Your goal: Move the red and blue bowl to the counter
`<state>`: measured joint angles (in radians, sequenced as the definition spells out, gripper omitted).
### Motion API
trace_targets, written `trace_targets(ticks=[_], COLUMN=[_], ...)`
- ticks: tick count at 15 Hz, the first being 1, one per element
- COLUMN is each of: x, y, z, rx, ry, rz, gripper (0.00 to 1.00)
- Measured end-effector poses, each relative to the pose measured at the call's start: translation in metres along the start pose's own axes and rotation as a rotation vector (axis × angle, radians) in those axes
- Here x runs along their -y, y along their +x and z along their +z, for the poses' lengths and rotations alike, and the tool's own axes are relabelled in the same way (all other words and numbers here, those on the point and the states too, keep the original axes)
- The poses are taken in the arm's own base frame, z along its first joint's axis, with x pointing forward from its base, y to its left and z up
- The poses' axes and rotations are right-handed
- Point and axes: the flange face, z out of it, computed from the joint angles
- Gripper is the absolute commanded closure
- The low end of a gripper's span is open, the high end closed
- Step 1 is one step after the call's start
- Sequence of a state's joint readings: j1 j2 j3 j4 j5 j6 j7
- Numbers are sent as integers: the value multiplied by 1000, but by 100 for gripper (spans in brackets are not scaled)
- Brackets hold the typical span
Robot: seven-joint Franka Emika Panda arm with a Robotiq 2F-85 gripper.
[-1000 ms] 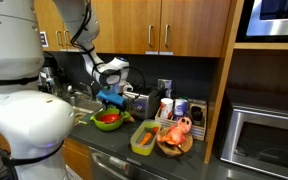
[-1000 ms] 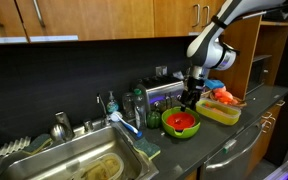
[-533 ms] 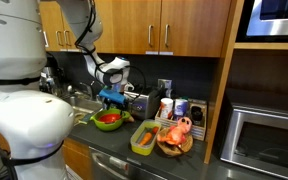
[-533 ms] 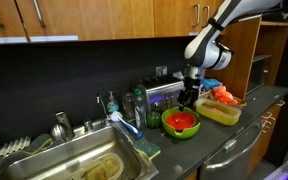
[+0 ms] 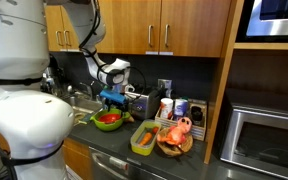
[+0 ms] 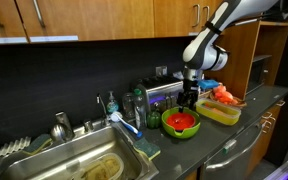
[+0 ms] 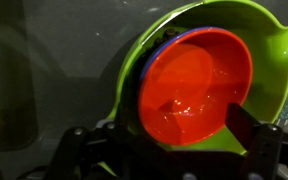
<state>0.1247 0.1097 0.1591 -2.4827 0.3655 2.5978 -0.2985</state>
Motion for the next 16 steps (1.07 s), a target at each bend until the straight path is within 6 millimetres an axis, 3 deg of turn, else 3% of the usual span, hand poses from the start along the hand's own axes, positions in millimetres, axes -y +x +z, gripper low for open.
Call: trace_targets(ticks=[11, 16], x=[7, 2], y=[8, 10], z=[-6, 8], rx=[-4, 23], ry=[11, 9], rz=[-18, -7], gripper=[0, 0])
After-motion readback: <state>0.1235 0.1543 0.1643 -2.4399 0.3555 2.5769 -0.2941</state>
